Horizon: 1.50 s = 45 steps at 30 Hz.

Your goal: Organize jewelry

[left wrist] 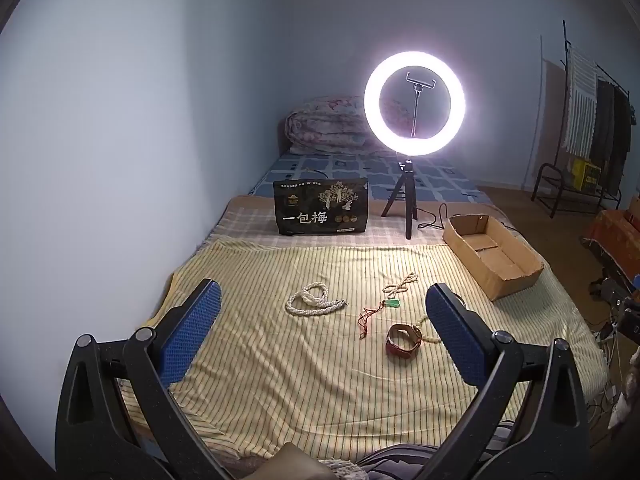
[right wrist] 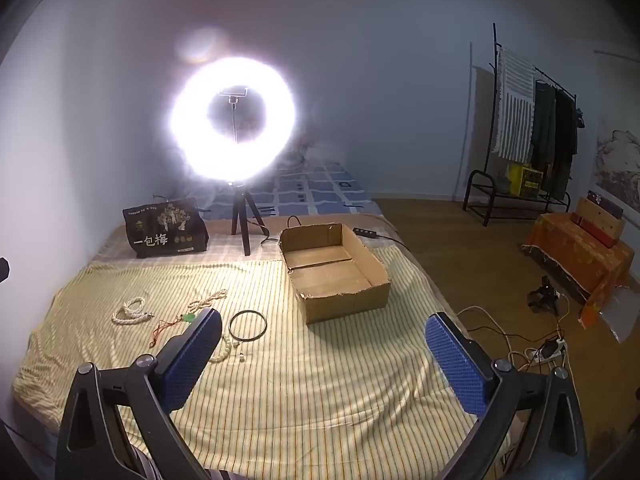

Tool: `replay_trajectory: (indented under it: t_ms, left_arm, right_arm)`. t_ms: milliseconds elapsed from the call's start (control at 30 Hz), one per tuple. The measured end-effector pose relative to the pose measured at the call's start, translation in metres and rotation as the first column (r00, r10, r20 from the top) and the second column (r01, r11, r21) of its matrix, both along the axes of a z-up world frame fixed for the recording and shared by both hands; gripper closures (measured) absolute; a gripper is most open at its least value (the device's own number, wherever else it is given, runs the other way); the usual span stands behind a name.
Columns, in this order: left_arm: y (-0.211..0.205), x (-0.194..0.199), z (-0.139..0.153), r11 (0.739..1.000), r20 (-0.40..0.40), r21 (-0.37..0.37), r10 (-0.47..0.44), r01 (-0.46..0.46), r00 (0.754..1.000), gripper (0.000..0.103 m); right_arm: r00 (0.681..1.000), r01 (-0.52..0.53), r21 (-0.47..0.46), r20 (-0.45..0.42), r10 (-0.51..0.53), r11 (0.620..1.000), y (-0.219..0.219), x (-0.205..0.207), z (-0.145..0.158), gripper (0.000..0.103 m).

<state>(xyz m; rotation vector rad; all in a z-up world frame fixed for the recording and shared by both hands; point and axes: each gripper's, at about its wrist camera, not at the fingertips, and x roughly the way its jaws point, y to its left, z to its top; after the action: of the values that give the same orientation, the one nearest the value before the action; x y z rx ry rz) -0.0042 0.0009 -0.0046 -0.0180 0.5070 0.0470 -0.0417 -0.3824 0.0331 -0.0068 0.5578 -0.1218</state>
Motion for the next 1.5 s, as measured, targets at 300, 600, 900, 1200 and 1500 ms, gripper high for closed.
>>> replay_trajectory:
  t_ms: [300,600,900,1200,1500]
  left_arm:
    - [0.001,0.001,0.000,1.000,-0.003,-0.003,0.005,-0.005,1.000,0.000]
    - [0.002,0.000,-0.002,1.000,-0.005,-0.006,0.010,-0.010,1.000,0.000]
    - [0.001,-0.001,-0.005,1.000,-0.009,-0.011,0.012,-0.012,1.000,0.000]
    - [0.002,0.000,-0.006,1.000,-0.009,-0.013,0.012,-0.012,1.000,0.000]
    - [0.002,-0.001,-0.010,1.000,-0.012,-0.019,0.012,-0.012,1.000,0.000]
  right_arm:
    - [1.000,0.007,-0.003,0.013,-0.007,1.000,0.002,0.001,0.002,0.000]
    - [1.000,0.008,-0.004,0.012,-0.008,1.000,0.002,0.001,0.002,0.000]
    - [1.000,0.007,-0.004,0.010,-0.007,1.000,0.003,0.001,0.002,0.000]
    - [1.000,0.006,-0.008,0.011,-0.006,1.000,0.004,0.002,0.002,0.000]
    - [1.000,0.006,-0.010,0.010,-0.005,1.000,0.004,0.001,0.003,0.000]
